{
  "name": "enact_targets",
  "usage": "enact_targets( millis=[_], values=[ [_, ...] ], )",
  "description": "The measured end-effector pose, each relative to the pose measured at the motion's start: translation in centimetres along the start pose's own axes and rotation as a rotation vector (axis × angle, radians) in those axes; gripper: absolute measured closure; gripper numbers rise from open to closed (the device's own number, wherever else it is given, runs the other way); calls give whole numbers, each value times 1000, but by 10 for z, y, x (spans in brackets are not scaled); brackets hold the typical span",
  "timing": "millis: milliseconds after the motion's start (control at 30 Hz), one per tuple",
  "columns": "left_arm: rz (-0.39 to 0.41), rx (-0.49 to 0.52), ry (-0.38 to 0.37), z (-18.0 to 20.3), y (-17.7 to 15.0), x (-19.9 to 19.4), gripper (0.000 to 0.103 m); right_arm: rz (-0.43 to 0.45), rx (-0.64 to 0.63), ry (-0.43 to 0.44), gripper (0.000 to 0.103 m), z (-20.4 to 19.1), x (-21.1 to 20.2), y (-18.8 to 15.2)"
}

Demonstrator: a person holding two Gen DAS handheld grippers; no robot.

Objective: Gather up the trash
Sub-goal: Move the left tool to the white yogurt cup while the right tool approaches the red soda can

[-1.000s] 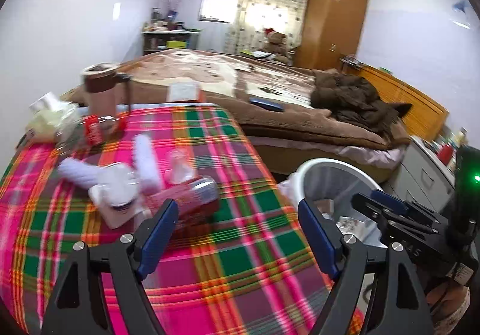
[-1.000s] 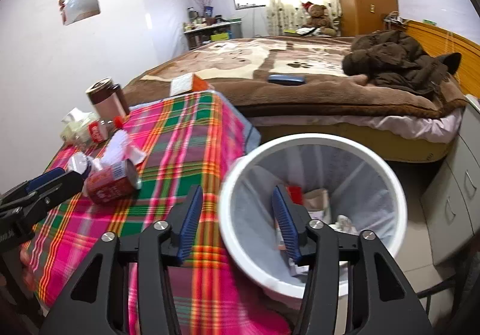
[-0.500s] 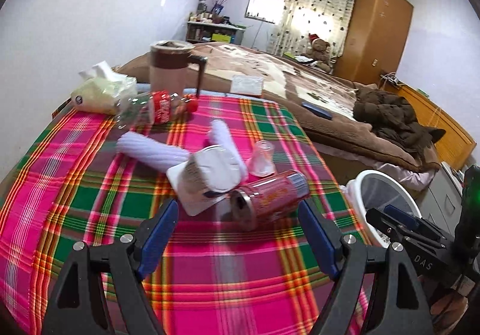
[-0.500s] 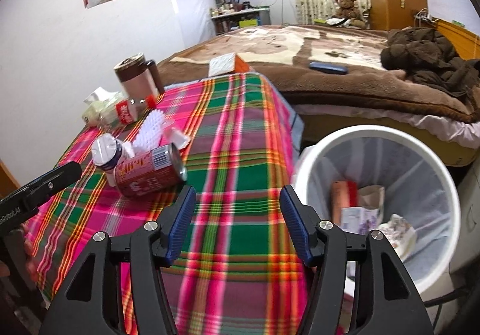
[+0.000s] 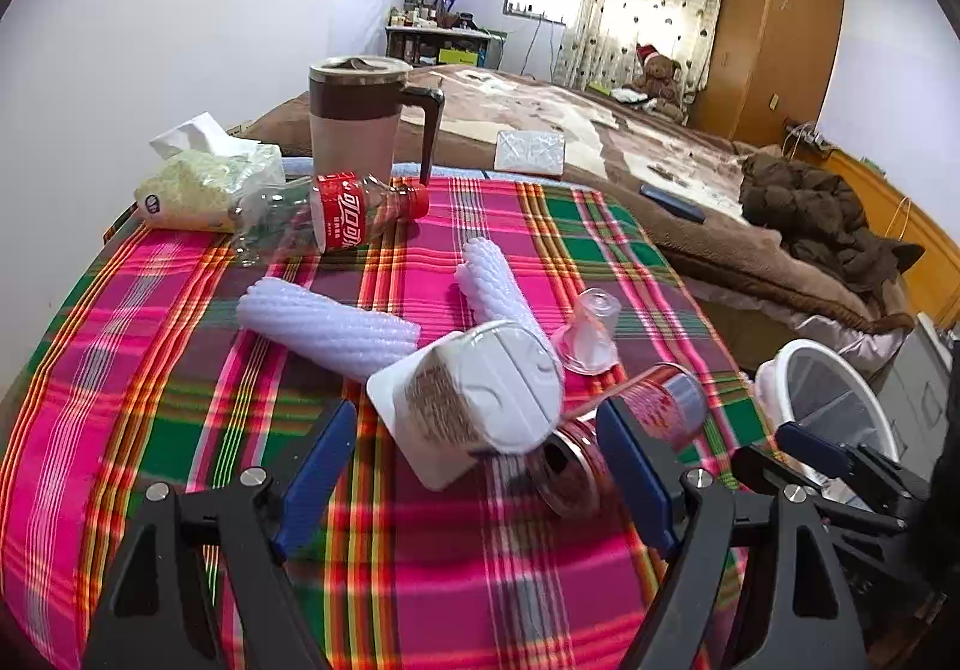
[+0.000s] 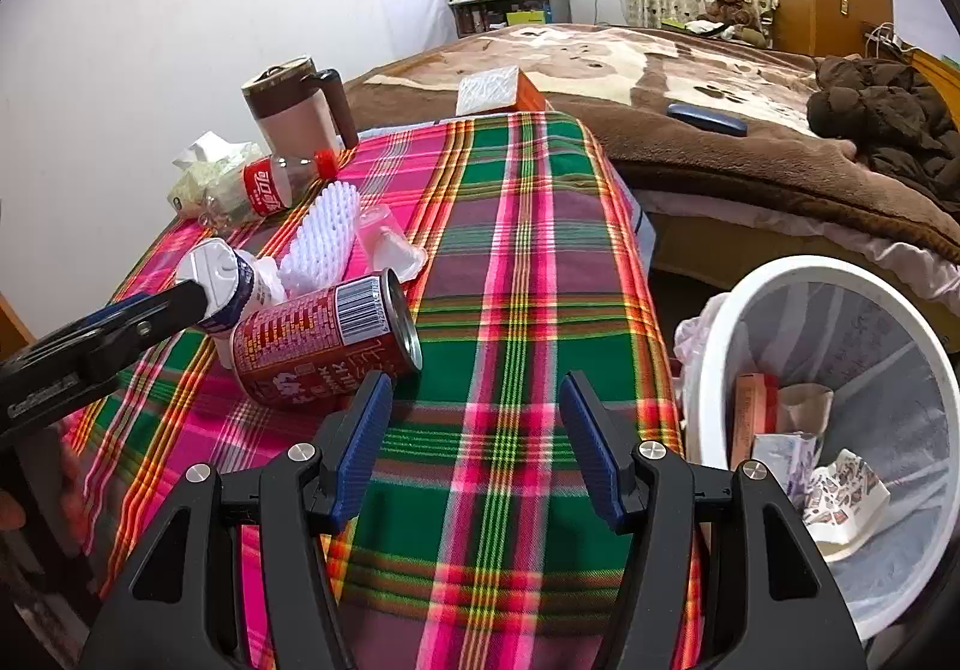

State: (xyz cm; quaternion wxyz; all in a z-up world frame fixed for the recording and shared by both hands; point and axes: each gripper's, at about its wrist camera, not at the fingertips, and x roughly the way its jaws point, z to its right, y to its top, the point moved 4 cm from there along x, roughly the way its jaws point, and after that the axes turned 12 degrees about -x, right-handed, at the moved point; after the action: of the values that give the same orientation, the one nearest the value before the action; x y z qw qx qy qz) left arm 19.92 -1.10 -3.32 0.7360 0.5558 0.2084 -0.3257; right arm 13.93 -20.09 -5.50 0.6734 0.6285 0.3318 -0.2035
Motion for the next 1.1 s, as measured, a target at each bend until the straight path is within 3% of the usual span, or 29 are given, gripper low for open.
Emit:
enact_targets(
  millis=[233,567,933,1100],
  values=[
    [-15,-6,11,-7,8,18,19,-17,11,2,43,0,8,5],
    [-5,-51,3,-33,14,12,18,11,74,54,43,-4,6,12],
    [-5,-41,24,-57,14,-6,18,9,-9,148,43,-32,12,20],
    [-15,-36,36,-63,14,-7,18,6,-72,130,43,-36,8,20]
  ],
)
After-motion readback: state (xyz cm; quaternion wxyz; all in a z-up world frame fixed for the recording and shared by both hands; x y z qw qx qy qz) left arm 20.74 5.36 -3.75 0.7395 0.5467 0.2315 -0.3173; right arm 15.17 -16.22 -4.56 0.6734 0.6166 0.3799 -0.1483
